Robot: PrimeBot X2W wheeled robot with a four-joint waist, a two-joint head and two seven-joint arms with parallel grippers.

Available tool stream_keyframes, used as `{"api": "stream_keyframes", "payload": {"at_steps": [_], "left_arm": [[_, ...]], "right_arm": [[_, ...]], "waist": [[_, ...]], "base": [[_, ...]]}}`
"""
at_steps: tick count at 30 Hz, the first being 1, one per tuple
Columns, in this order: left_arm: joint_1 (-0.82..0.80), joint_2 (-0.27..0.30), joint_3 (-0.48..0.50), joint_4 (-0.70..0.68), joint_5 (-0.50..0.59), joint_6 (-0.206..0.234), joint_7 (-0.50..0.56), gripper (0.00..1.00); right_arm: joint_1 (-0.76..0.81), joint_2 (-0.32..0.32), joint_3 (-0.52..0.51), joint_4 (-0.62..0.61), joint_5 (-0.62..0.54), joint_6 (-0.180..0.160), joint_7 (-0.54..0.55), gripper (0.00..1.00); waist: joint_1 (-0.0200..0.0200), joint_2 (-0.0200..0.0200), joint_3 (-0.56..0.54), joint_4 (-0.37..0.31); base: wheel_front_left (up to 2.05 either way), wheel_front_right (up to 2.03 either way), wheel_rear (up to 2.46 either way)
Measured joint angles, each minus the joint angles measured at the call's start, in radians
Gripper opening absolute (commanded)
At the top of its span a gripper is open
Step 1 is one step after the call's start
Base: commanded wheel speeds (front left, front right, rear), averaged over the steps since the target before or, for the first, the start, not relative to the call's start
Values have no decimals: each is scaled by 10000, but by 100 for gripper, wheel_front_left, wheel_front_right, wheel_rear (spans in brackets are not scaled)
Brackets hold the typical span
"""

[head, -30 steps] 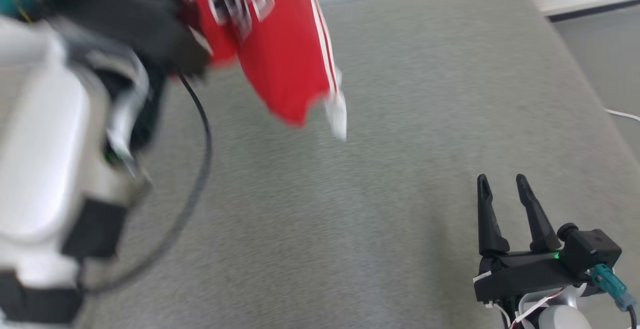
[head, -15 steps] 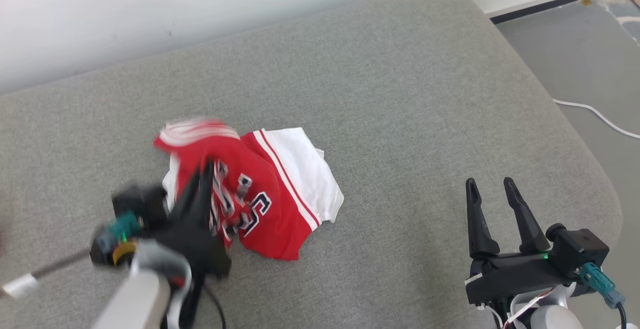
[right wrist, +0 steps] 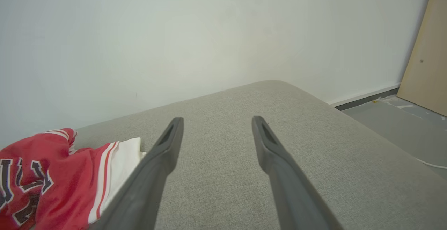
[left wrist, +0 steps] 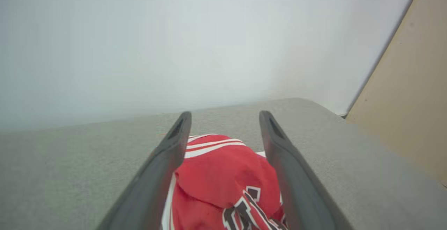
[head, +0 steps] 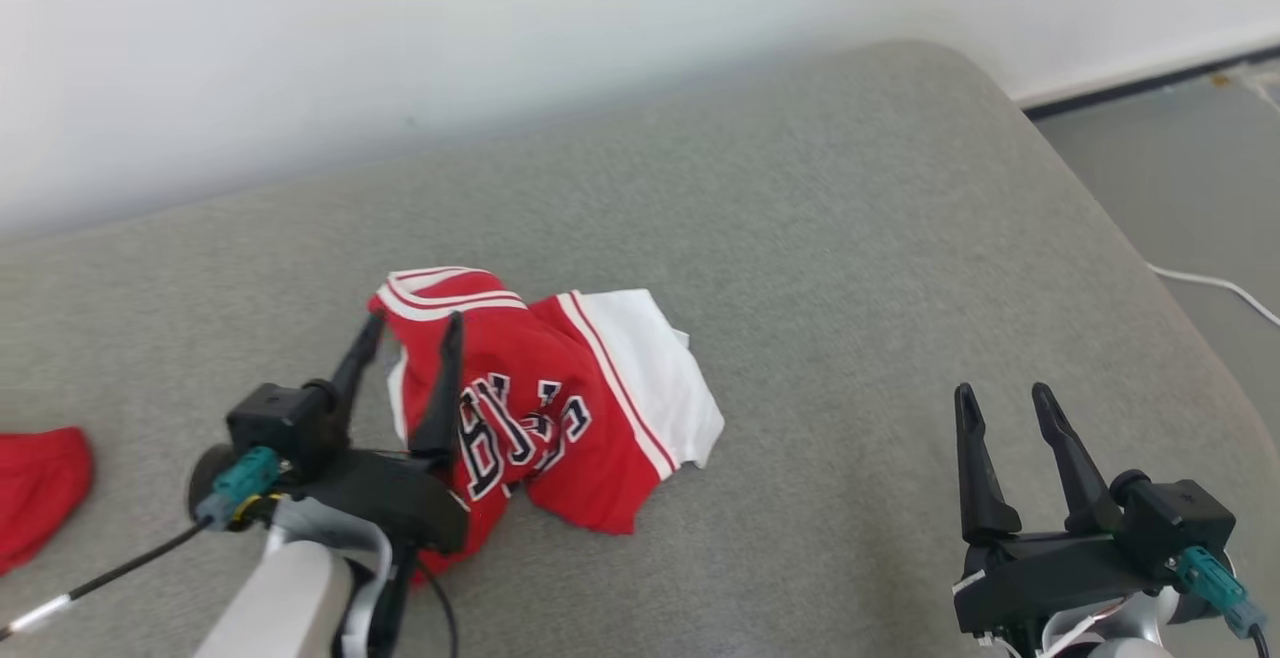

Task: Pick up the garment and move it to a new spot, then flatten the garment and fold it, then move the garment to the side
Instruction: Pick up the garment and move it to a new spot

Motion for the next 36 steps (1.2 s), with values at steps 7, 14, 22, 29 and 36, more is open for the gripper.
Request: {"api": "stream_keyframes", "payload": {"at_steps": [7, 14, 22, 29, 36], "left_arm": [[277, 1126, 267, -1338, 610, 667, 107, 100], [1633, 2602, 1122, -3039, 957, 1538, 219, 100], [3388, 3267, 1852, -4052, 1005, 2224, -65, 100], [4256, 2970, 1954, -4332, 1156, 2282, -447, 100], [4565, 2376, 1935, -3731, 1275, 1927, -520, 100]], "right_arm": [[334, 0, -146, -163, -54, 0, 140, 100], [512, 4, -165, -272, 23, 0, 176, 100], [590, 2, -184, -282, 6, 0, 238, 100], [592, 0, -224, -303, -54, 0, 272, 100], [600, 0, -157, -221, -61, 0, 299, 100]], "waist": [[0, 0, -584, 677], [0, 0, -970, 1492], [0, 1, -1174, 2183], [0, 0, -1250, 2459], [0, 1, -1334, 2511]], "base": [[0, 0, 0], [0, 0, 0], [0, 0, 0], [0, 0, 0], [0, 0, 0]]}}
